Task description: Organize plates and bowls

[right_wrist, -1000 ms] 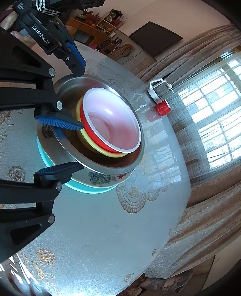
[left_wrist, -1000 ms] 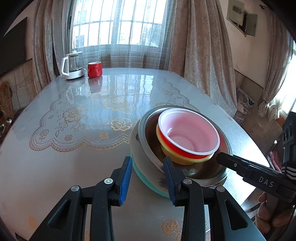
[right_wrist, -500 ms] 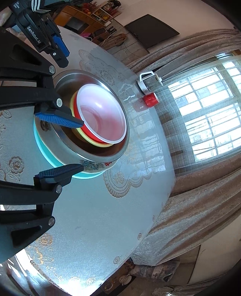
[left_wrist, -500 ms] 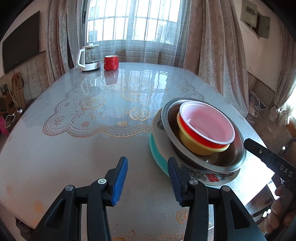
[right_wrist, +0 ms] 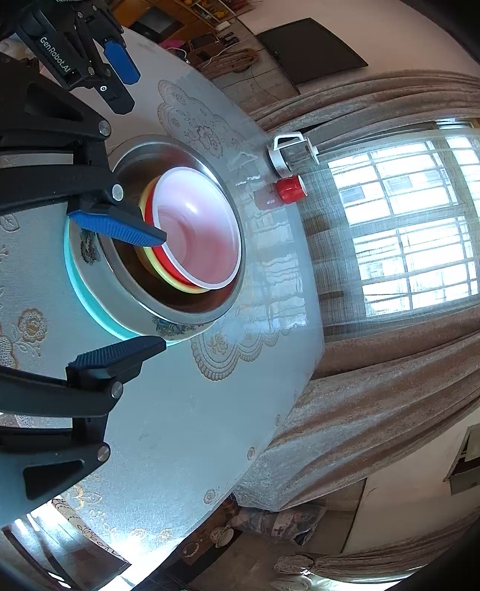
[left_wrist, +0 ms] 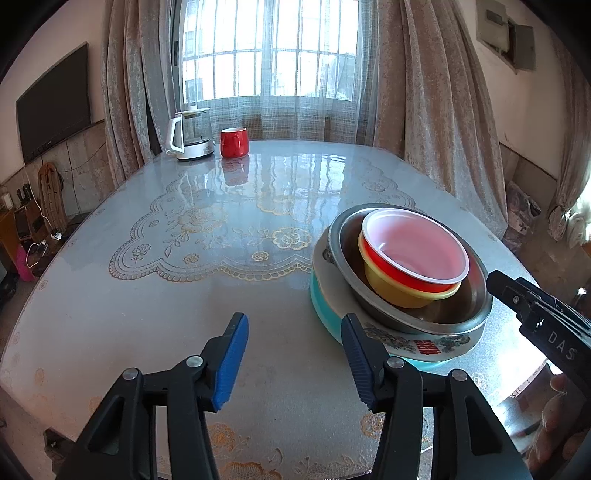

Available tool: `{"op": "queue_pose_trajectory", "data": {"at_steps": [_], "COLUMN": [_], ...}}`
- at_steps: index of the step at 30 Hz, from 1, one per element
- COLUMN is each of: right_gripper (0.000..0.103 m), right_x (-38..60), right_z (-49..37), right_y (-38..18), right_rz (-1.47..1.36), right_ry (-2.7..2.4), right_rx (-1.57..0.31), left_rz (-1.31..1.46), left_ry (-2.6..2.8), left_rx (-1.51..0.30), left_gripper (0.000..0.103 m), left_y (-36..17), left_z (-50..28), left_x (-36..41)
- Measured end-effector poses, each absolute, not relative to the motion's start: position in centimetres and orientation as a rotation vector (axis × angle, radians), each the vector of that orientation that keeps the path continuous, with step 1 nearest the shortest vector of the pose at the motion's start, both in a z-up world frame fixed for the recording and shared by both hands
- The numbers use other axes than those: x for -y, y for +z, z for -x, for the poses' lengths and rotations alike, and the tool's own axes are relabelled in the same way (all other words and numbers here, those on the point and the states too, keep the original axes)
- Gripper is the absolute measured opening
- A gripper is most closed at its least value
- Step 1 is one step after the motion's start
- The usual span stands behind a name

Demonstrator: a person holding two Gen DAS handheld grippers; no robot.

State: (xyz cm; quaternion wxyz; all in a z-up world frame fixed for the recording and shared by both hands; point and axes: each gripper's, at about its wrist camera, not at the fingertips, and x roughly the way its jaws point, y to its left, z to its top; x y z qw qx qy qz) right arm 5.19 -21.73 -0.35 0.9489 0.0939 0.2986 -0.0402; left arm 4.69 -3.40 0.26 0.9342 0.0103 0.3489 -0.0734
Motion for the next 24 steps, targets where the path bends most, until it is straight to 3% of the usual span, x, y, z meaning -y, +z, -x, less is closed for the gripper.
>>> {"op": "queue_pose_trajectory", "data": {"at_steps": [7, 24], "right_gripper": [0.051, 0.052], "right_x": [21.4, 21.4], "right_z": [-5.0, -5.2], "right_y": [-0.1, 0.3], "right_rz": [-0.181, -0.191], "right_ry": [-0.080, -0.075], "right_rx": [-0.597, -0.593], "left_rz": [-0.027, -0.031], "left_ry": [-0.136, -0.124], "left_rx": [-0.696, -0.687], "left_gripper": [0.060, 0.062], "left_y": [0.8, 1.5], "left_z": [-4.4, -4.4], "left_x": [3.5, 3.7]}}
